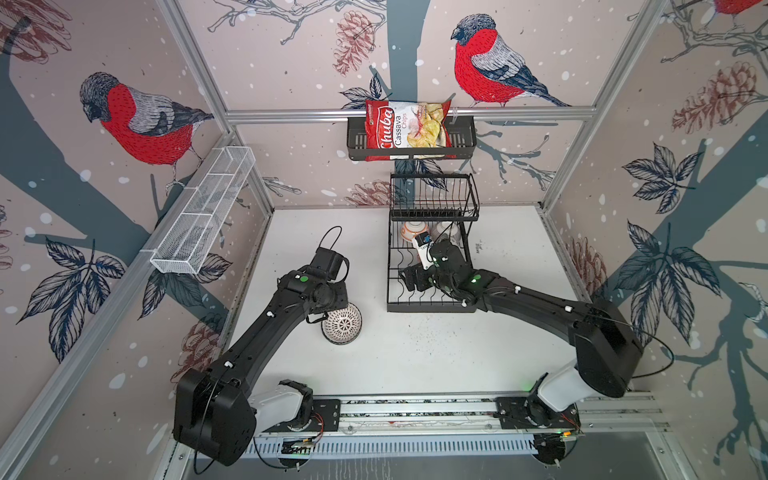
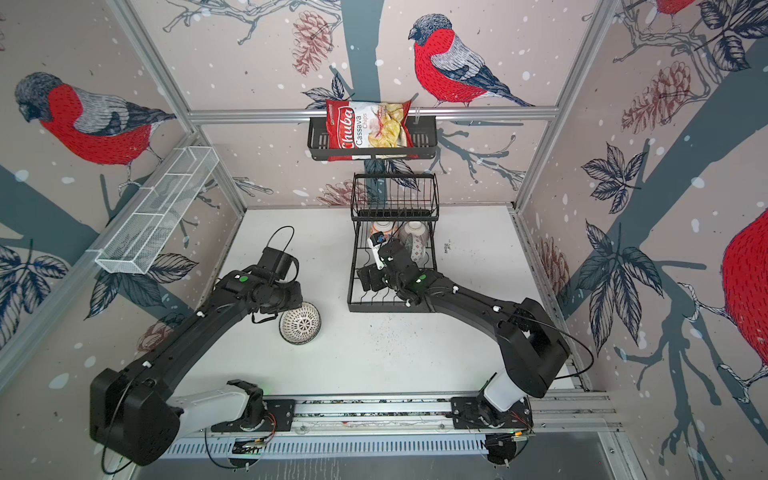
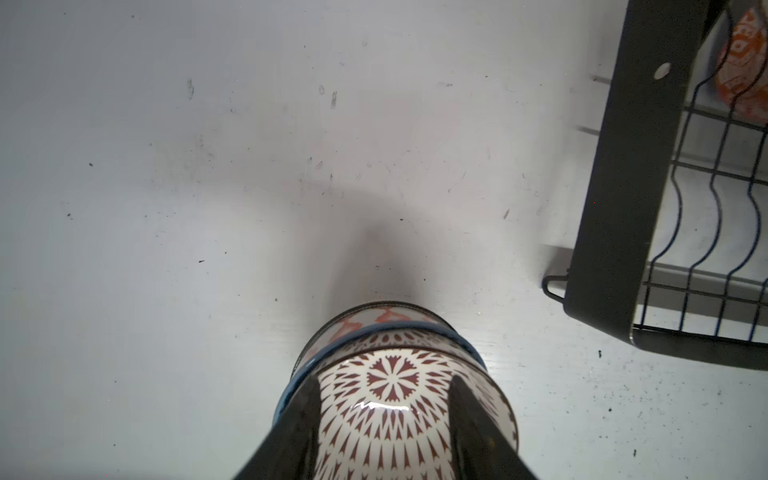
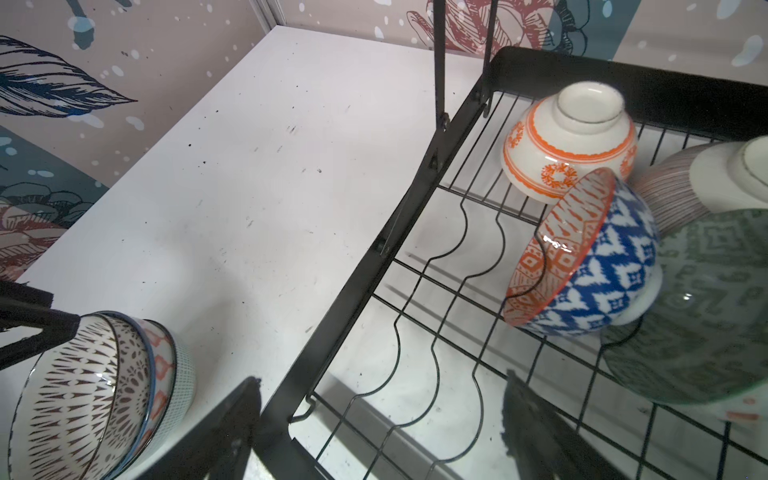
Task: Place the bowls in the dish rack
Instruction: 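Close the left gripper on the rim of the white red-patterned bowl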
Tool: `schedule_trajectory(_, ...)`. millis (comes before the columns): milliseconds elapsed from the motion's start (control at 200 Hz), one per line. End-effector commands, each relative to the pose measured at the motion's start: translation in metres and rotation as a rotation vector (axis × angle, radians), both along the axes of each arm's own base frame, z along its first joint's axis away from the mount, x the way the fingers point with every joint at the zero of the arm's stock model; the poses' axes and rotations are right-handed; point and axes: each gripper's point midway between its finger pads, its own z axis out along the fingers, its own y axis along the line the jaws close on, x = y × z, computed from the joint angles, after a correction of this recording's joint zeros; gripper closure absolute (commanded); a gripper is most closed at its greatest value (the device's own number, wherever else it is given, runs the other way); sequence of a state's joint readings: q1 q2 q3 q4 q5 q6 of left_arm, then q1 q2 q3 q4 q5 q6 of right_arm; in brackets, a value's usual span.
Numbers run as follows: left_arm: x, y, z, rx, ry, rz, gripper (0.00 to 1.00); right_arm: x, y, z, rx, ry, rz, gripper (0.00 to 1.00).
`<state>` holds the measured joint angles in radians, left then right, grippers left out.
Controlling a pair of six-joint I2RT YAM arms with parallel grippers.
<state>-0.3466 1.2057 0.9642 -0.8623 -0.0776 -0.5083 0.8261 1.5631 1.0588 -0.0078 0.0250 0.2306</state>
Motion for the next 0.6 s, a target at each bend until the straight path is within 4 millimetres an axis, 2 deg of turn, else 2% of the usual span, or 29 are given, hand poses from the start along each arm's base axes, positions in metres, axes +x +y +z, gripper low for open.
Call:
schedule_trajectory(0, -0.015, 0.011, -0.009, 0.047, 0.053, 0.014, 0.50, 0.000, 0.006, 0.006, 0.020, -0.028, 0.029, 0.09)
schedule_trajectory(135, -0.020, 0.013, -0.023, 0.056, 0.089, 0.030, 0.50, 0.000, 0.008, 0.007, 0.026, -0.030, 0.033, 0.09)
schedule_trajectory(250, -0.021, 0.016, -0.027, 0.065, 0.098, 0.047, 0.51, 0.000, 0.009, 0.008, 0.031, -0.028, 0.037, 0.08)
schedule_trajectory(500, -0.015, 0.018, -0.023, 0.078, 0.079, 0.065, 0.52, -0.001, 0.010, 0.009, 0.038, -0.031, 0.039, 0.08)
schedule_trajectory(595, -0.009, 0.008, -0.015, 0.031, 0.051, 0.035, 0.54, -0.001, 0.010, 0.008, 0.039, -0.026, 0.040, 0.08)
